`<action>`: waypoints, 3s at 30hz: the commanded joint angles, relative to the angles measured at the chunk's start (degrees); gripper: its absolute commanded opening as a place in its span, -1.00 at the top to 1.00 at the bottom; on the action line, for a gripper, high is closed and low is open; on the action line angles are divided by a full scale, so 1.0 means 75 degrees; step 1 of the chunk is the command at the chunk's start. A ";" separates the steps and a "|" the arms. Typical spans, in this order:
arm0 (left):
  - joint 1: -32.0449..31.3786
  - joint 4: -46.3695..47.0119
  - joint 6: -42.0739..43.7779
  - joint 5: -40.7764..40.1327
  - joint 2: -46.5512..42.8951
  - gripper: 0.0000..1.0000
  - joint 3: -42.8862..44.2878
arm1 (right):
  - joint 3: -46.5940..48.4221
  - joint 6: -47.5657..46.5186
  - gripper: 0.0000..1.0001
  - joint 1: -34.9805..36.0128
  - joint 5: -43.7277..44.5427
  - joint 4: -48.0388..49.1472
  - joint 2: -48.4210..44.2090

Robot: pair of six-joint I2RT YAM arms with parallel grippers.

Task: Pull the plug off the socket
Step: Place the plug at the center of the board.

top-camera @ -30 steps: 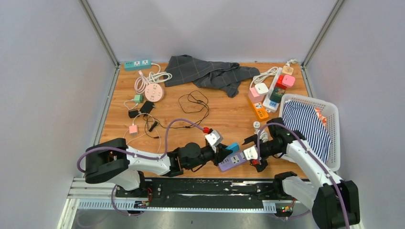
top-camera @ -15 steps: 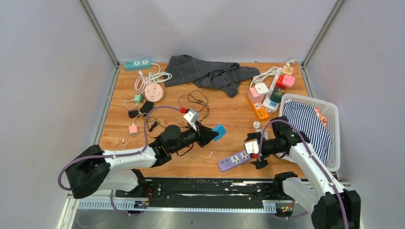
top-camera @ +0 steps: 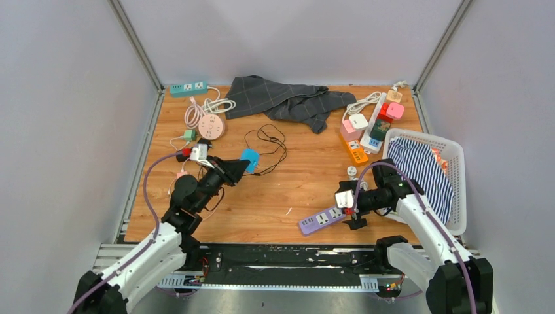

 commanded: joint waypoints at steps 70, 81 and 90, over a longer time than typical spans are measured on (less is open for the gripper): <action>0.5069 -0.0736 -0.4733 0.0719 0.3407 0.44 -0.0241 | -0.0237 -0.0014 -0.95 -0.0403 0.0080 -0.0090 0.0320; 0.5097 -0.0736 -0.4750 0.0729 0.3414 0.07 -0.0250 | -0.0236 -0.0014 -0.95 -0.0401 0.0086 -0.0088 0.0337; 0.5115 -0.0736 -0.4779 0.0678 0.3278 -0.22 -0.0337 | -0.0241 -0.0013 -0.95 -0.0420 0.0077 -0.0086 0.0327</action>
